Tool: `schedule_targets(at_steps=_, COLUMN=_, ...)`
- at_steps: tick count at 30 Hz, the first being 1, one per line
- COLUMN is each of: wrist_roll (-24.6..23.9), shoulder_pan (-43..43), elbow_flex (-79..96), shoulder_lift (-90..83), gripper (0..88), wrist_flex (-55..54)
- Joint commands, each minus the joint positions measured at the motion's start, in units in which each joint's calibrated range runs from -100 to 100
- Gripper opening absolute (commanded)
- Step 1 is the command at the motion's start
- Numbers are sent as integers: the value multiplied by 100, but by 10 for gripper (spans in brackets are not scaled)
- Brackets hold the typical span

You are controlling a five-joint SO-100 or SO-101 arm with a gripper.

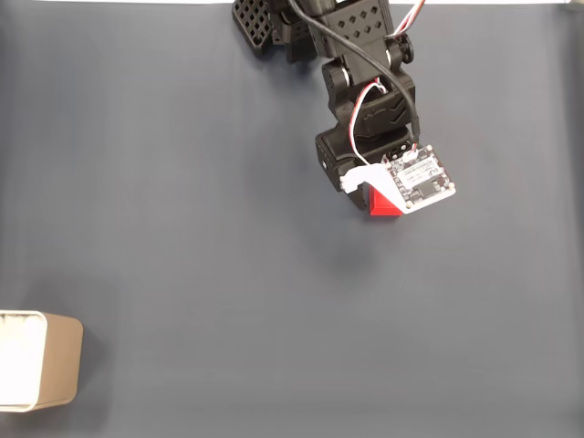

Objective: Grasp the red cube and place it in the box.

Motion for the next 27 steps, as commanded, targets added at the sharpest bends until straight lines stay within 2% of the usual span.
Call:
schedule_targets(at_steps=1, wrist_roll=10, shoulder_pan=-12, elbow_flex=-79, shoulder_lift=44, gripper=394, wrist_flex=-142)
schedule_targets(at_steps=27, wrist_roll=-112, shoulder_pan=-424, elbow_flex=-289, shoulder_lift=-43, gripper=401, wrist_flex=-151)
